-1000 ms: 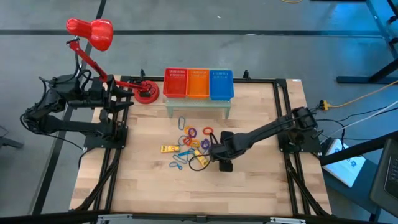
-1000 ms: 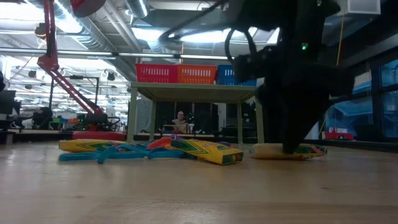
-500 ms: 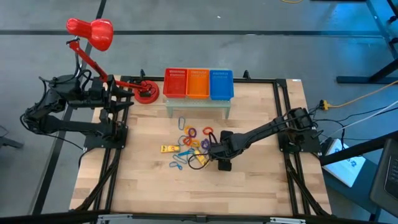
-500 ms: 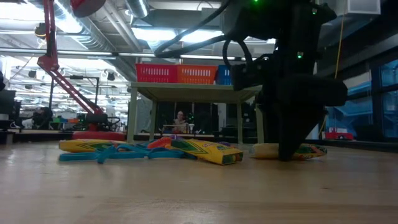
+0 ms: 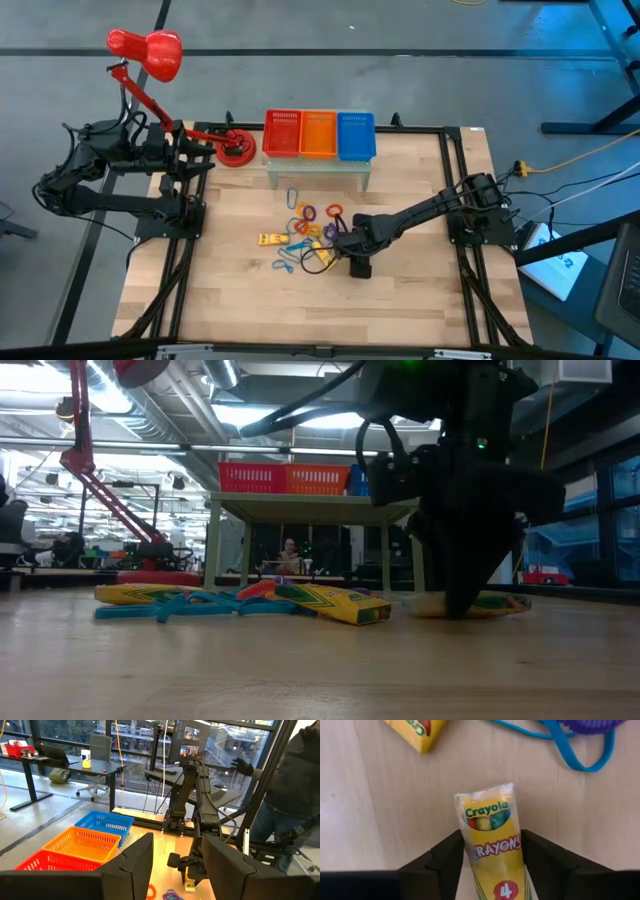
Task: Pick & Place Office Desk Supplies
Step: Put the yellow crayon box into the blue bin on the shelf
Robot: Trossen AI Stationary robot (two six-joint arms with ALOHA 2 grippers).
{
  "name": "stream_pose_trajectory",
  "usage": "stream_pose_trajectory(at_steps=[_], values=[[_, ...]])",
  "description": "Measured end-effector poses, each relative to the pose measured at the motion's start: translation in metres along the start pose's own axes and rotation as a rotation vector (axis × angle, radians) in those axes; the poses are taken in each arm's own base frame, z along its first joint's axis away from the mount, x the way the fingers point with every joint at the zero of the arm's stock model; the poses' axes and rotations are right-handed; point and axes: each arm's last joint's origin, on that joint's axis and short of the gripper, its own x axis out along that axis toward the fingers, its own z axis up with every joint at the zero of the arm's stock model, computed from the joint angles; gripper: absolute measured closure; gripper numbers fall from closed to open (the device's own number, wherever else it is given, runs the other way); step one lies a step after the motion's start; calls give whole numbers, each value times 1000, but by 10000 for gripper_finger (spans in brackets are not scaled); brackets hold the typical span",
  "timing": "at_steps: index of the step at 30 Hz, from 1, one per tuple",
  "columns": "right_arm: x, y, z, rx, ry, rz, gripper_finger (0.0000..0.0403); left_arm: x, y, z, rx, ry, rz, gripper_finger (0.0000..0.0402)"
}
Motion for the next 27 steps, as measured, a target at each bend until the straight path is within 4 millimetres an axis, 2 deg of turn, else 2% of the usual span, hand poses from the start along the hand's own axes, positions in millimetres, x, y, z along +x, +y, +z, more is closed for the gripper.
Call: stream_pose_trajectory(at_steps=[9,17,22,27], values=[[0,0,2,66,-15,10,251,0,0,0,-2,0,0,238],[-3,4,8,166,-37,103,266,0,0,0,-1,0,0,238],[-21,11,25,188,-95,162,266,0,0,0,4,0,0,238],[-53,12,54,281,-242,145,266,0,0,0,6,-1,9,238]])
